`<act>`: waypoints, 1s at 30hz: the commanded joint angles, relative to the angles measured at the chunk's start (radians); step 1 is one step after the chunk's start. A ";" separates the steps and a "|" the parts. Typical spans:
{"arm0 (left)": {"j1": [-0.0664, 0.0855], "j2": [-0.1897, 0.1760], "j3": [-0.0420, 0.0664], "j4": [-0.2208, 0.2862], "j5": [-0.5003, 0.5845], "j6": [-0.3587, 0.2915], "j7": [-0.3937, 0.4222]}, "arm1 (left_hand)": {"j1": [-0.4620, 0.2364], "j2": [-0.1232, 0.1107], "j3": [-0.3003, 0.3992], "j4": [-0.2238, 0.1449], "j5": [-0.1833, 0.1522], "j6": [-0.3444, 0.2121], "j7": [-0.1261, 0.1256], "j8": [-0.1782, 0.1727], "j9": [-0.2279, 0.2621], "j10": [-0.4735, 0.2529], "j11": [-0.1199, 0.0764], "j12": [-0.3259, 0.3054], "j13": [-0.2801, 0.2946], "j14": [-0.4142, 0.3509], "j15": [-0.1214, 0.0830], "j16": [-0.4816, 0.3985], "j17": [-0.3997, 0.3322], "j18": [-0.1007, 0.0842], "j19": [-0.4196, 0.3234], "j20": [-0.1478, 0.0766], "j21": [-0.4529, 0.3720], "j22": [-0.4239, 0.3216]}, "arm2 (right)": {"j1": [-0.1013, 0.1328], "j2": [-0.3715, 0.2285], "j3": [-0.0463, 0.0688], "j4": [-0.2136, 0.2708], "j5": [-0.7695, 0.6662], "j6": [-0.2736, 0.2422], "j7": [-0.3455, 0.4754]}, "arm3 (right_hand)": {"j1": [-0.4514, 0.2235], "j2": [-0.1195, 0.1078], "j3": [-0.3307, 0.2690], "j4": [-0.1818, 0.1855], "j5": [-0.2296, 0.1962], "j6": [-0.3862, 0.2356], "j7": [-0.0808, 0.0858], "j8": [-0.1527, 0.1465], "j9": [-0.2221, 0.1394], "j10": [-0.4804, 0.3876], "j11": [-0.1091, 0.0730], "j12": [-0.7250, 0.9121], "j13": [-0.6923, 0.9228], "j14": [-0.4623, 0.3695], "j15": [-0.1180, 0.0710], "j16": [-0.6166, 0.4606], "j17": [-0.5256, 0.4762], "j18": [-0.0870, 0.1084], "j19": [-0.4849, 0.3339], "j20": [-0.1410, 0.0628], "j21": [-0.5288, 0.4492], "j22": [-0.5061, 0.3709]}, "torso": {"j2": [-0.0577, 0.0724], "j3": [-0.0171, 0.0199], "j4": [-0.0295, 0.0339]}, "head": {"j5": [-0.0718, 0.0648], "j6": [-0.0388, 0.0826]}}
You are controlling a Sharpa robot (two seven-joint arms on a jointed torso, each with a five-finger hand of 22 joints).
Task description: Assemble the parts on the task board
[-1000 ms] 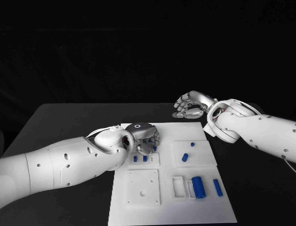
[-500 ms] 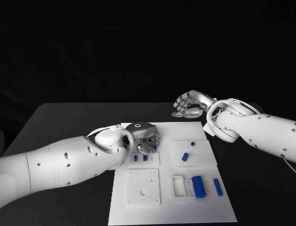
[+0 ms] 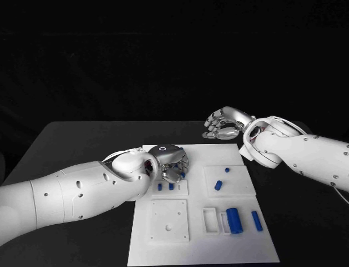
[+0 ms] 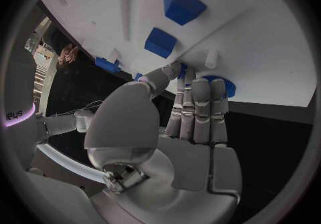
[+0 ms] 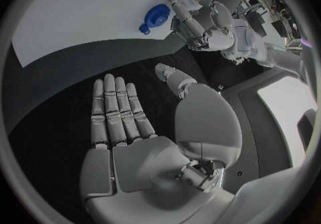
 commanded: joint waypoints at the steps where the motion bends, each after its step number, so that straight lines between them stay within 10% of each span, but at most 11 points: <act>1: -0.007 0.000 -0.004 0.002 0.000 0.021 -0.002 | 0.001 0.013 0.000 -0.009 0.006 0.008 -0.001 0.004 0.001 0.008 -0.001 0.000 0.000 0.008 -0.003 0.006 0.001 0.015 0.010 -0.073 0.002 0.000 | 0.000 0.001 0.000 0.001 -0.001 0.009 0.010 | 0.007 0.003 -0.002 0.003 0.006 0.002 0.014 0.006 -0.001 0.008 0.001 -0.007 -0.002 0.006 0.000 -0.007 -0.001 -0.007 -0.004 0.000 -0.002 0.002 | 0.000 0.0002 -0.0006 | 0.002 0.000; 30: -0.013 -0.023 0.001 0.025 0.057 -0.140 -0.006 | -0.019 0.030 0.006 -0.025 0.016 0.029 -0.008 0.011 -0.005 0.035 -0.010 -0.012 0.004 0.043 -0.013 0.023 -0.004 0.019 0.050 -0.090 0.008 0.001 | 0.000 0.001 0.000 -0.001 -0.002 0.000 0.012 | 0.012 0.005 -0.002 0.003 0.070 0.002 0.014 0.006 -0.004 0.016 0.002 -0.014 -0.025 0.008 0.001 -0.013 -0.012 -0.008 -0.009 0.001 -0.007 0.016 | 0.000 -0.0009 -0.0007 | 0.001 0.010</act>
